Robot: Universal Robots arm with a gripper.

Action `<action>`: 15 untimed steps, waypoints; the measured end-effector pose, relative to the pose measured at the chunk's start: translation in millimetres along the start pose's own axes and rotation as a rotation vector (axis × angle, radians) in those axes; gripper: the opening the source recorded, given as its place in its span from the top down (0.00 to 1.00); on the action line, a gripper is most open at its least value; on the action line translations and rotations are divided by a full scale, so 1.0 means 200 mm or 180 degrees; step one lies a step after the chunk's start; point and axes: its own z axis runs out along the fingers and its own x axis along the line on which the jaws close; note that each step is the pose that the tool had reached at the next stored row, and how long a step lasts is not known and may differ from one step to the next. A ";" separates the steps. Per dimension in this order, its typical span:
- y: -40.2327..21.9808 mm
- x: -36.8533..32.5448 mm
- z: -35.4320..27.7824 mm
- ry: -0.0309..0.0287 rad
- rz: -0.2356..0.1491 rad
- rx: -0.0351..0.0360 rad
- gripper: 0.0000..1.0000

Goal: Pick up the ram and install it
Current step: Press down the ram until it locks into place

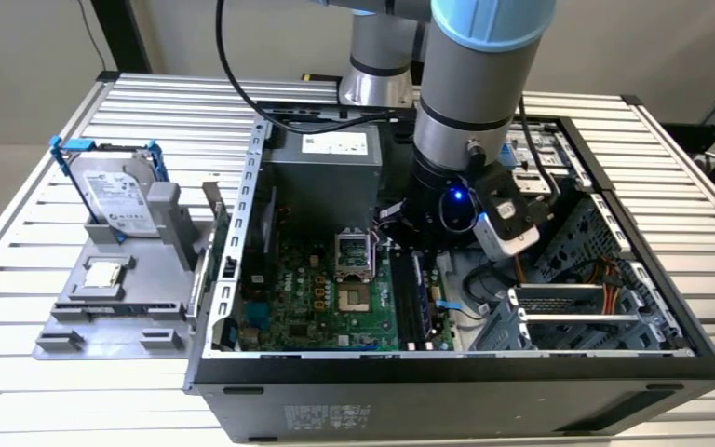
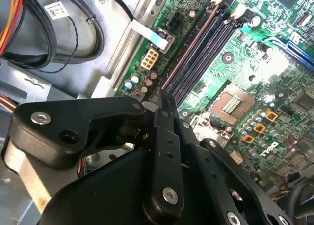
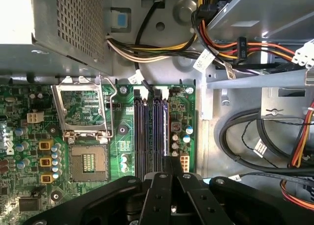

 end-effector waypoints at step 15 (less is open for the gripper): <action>0.000 0.000 0.000 -0.0023 -0.0573 -0.0029 1.00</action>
